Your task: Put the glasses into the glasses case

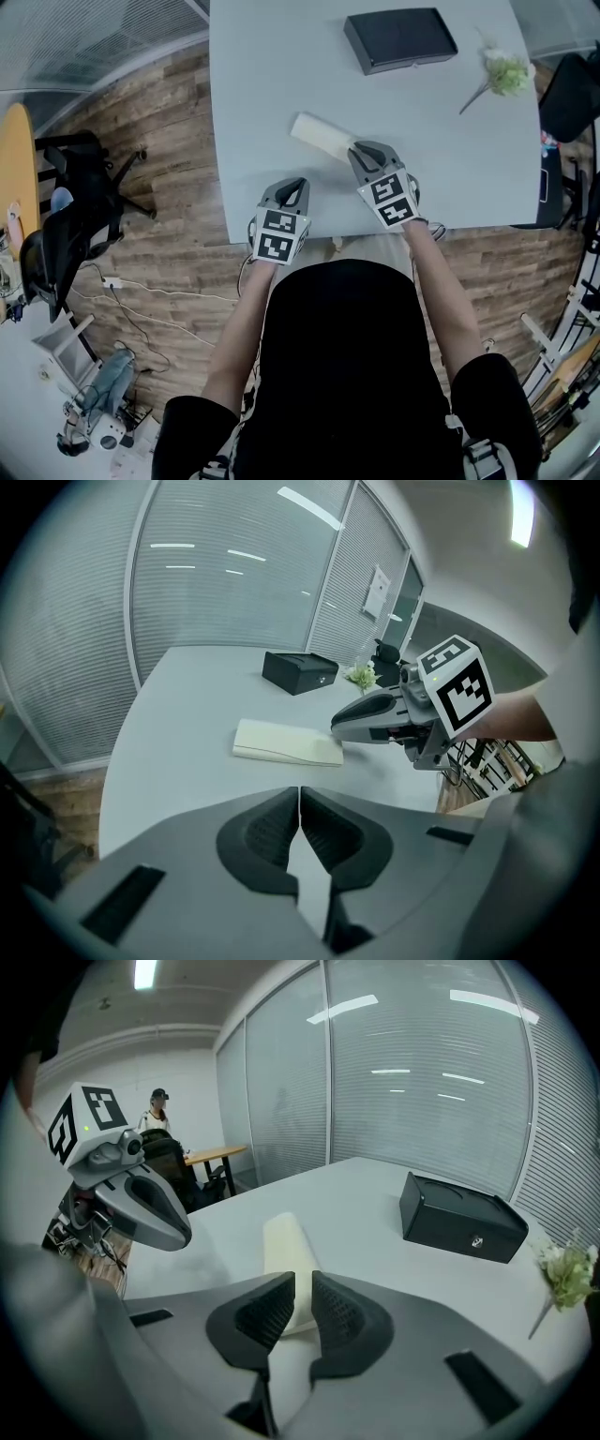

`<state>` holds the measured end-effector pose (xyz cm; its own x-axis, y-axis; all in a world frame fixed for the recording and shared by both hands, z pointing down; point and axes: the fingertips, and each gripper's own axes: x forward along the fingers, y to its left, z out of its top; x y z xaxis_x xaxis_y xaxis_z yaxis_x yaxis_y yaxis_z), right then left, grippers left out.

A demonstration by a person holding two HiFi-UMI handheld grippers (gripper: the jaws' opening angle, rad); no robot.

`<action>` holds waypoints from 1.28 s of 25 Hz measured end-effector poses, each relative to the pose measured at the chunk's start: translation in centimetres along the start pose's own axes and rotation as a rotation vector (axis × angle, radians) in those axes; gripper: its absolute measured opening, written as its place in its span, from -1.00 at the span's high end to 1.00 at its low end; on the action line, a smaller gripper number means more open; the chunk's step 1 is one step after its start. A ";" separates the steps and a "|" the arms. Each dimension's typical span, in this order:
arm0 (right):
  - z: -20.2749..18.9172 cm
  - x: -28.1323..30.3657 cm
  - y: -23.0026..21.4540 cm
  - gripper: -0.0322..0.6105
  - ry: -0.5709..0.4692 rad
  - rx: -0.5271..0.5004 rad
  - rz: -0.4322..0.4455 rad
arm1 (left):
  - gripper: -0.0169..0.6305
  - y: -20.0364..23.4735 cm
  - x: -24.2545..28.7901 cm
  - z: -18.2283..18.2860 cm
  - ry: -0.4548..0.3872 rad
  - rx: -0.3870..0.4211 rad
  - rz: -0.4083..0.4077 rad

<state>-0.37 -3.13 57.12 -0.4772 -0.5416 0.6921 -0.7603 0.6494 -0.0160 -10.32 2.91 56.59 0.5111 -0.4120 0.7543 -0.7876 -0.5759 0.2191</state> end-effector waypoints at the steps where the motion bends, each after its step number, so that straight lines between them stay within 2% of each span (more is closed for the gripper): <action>1: 0.0 -0.1 0.0 0.68 -0.003 -0.002 0.003 | 0.87 -0.1 -0.1 0.0 -0.002 -0.002 0.005; 10: 0.5 -3.8 -1.0 0.68 -0.054 -0.041 0.024 | 0.87 -3.1 -0.6 1.3 -0.044 -0.022 0.056; 19: 1.2 -11.2 -3.4 0.68 -0.134 -0.036 0.022 | 0.87 -7.9 -2.6 4.9 -0.148 -0.075 0.114; 27: 1.5 -16.4 -4.8 0.70 -0.213 -0.072 0.026 | 0.87 -11.7 -4.2 7.3 -0.239 -0.100 0.152; 32: 2.8 -19.6 -4.9 0.76 -0.288 -0.082 0.060 | 0.87 -13.5 -5.8 9.1 -0.306 -0.107 0.170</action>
<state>11.52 2.82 41.59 -0.6344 -0.6225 0.4583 -0.6944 0.7194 0.0160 0.43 6.66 43.61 0.4365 -0.6968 0.5692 -0.8934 -0.4105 0.1827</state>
